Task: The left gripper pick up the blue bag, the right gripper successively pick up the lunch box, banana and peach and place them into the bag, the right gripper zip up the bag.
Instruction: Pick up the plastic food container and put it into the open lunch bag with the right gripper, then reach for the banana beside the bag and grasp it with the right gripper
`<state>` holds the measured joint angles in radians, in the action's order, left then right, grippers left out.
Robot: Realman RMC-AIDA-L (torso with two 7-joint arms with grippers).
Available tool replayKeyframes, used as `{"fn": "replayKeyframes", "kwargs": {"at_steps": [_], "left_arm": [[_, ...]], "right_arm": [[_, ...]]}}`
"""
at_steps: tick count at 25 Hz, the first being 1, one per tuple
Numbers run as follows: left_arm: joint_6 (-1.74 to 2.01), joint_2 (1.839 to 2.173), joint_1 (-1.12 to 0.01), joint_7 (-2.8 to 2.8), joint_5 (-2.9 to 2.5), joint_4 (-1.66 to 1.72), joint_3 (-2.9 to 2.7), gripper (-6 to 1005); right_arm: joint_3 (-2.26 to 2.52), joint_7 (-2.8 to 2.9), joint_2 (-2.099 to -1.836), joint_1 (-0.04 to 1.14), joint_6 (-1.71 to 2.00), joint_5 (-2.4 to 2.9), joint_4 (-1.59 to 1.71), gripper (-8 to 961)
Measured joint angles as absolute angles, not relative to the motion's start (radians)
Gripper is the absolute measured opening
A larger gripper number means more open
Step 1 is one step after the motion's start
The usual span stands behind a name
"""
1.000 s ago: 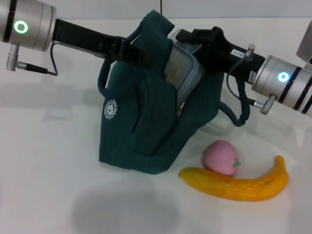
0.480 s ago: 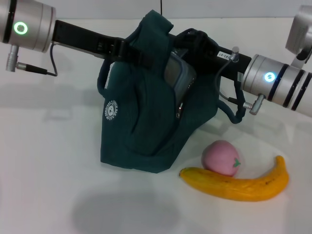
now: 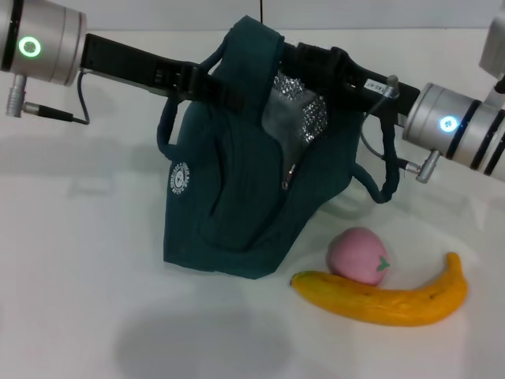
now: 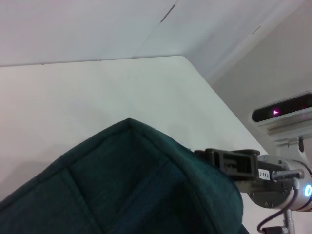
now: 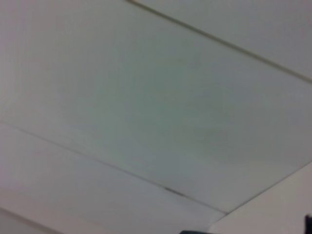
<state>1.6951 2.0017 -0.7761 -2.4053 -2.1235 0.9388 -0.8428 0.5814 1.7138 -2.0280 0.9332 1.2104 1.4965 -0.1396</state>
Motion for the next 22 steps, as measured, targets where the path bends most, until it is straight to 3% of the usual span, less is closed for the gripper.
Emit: {"fn": "replayKeyframes", "kwargs": {"at_steps": [6, 15, 22], "left_arm": [[1.694, 1.998, -0.761, -2.405, -2.130, 0.939, -0.818, 42], [1.692, 1.988, -0.742, -2.405, -2.134, 0.939, -0.802, 41], [1.678, 1.988, -0.733, -2.405, -2.135, 0.921, -0.791, 41]], "right_arm": [[0.584, 1.619, -2.028, 0.841, 1.321, 1.497, -0.077, 352], [0.581, 1.321, -2.028, 0.616, 1.612, 1.389, 0.020, 349], [0.603, 1.166, -2.018, 0.516, 1.859, 1.336, 0.086, 350]]}}
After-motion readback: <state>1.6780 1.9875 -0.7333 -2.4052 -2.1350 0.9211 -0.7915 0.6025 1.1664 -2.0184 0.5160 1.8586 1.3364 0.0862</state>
